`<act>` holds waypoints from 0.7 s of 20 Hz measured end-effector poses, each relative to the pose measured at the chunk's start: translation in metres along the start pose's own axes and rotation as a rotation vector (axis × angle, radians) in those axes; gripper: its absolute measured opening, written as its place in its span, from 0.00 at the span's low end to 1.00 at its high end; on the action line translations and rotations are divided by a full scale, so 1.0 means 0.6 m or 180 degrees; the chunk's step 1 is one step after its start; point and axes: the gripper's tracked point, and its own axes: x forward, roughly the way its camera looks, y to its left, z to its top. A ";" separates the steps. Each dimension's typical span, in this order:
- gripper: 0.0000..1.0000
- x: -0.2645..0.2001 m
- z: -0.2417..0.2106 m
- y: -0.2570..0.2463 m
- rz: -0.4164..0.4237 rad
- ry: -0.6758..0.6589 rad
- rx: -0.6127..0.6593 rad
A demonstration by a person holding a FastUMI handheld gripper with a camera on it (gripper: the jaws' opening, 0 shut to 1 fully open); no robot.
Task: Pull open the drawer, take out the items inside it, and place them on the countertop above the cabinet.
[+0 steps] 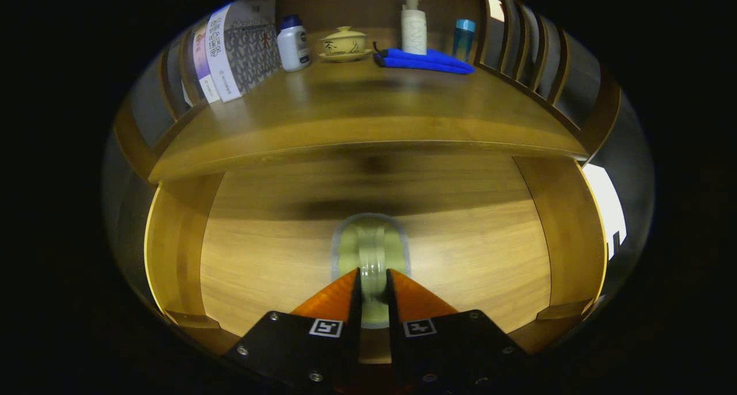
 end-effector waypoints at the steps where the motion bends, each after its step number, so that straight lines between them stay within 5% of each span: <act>1: 0.23 -0.004 -0.003 -0.006 -0.0040 -0.0002 -0.0024; 8: 0.11 -0.078 0.024 -0.064 -0.0223 -0.0546 -0.0064; 14: 0.11 -0.140 0.055 -0.078 -0.0067 -0.0905 0.0266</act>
